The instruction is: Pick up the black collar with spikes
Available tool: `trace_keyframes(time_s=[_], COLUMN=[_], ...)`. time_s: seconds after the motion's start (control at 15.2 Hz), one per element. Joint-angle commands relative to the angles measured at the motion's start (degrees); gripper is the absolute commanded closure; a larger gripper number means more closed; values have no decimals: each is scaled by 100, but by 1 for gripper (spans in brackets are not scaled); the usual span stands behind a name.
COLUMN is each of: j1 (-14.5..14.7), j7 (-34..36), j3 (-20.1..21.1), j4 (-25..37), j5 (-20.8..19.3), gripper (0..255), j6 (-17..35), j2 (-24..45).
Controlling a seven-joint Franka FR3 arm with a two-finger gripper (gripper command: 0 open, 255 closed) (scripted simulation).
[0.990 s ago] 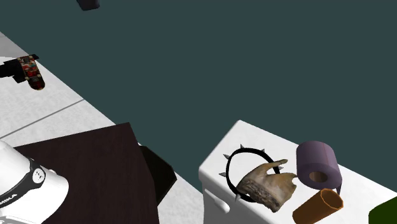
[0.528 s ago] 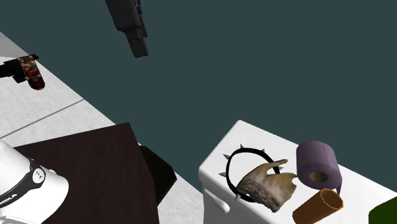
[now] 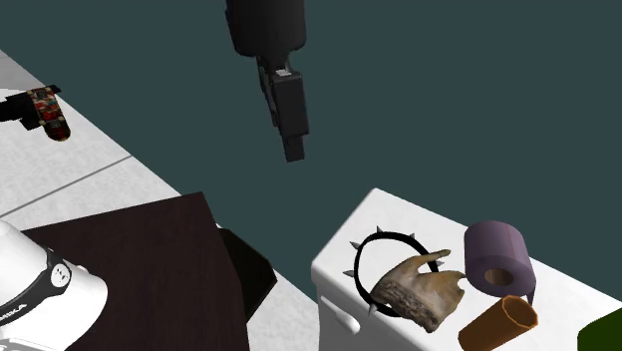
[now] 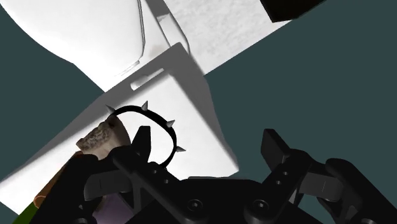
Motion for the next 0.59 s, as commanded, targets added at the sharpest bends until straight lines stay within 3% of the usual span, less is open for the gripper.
trace_keyframes(time_s=[0.0,0.53], j1=[-35,-185], j7=[-40,-115], j3=[-16,-101], j4=[26,551], j5=[-107,-580], gripper=[0,0], j6=[296,1281], j2=[363,2057])
